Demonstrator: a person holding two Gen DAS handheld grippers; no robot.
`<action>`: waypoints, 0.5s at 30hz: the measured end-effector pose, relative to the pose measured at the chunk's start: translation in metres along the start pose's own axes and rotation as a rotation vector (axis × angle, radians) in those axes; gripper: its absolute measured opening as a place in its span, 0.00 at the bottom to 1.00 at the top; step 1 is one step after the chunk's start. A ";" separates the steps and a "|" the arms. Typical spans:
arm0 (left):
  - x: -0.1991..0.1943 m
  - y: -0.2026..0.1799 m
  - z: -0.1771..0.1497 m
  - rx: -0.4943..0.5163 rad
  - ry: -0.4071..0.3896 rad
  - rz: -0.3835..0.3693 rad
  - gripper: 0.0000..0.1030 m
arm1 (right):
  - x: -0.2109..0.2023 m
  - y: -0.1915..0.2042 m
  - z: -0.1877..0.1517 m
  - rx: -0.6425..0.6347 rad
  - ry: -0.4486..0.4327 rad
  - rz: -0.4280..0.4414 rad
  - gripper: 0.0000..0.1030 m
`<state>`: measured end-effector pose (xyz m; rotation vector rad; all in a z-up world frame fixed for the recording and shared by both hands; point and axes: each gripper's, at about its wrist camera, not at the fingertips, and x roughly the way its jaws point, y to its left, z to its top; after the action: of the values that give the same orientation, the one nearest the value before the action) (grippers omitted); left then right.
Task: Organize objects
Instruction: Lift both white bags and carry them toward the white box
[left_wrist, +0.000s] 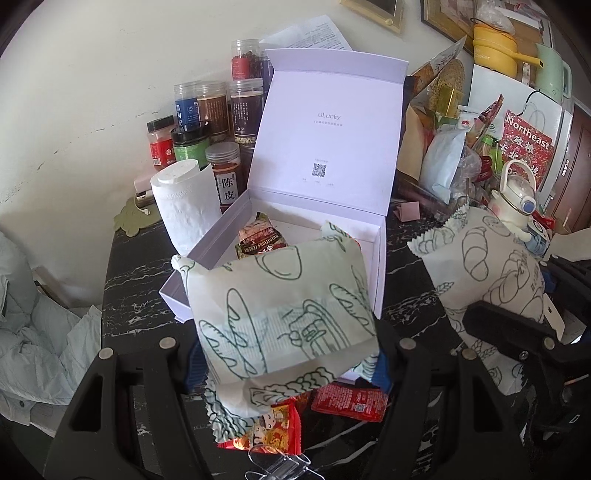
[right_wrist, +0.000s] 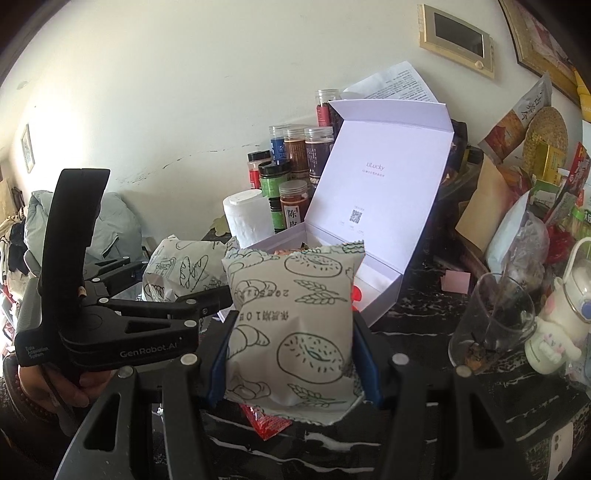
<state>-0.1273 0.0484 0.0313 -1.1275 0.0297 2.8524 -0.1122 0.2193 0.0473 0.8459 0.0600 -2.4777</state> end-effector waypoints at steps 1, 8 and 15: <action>0.002 0.000 0.003 0.001 -0.001 0.001 0.65 | 0.003 -0.002 0.002 0.001 0.001 0.001 0.56; 0.021 0.006 0.022 -0.010 -0.002 0.023 0.65 | 0.025 -0.015 0.018 0.002 -0.002 -0.001 0.56; 0.047 0.016 0.040 -0.029 0.012 0.050 0.65 | 0.049 -0.021 0.035 -0.002 0.004 0.014 0.56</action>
<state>-0.1897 0.0373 0.0286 -1.1662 0.0177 2.8983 -0.1751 0.2076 0.0442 0.8473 0.0583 -2.4624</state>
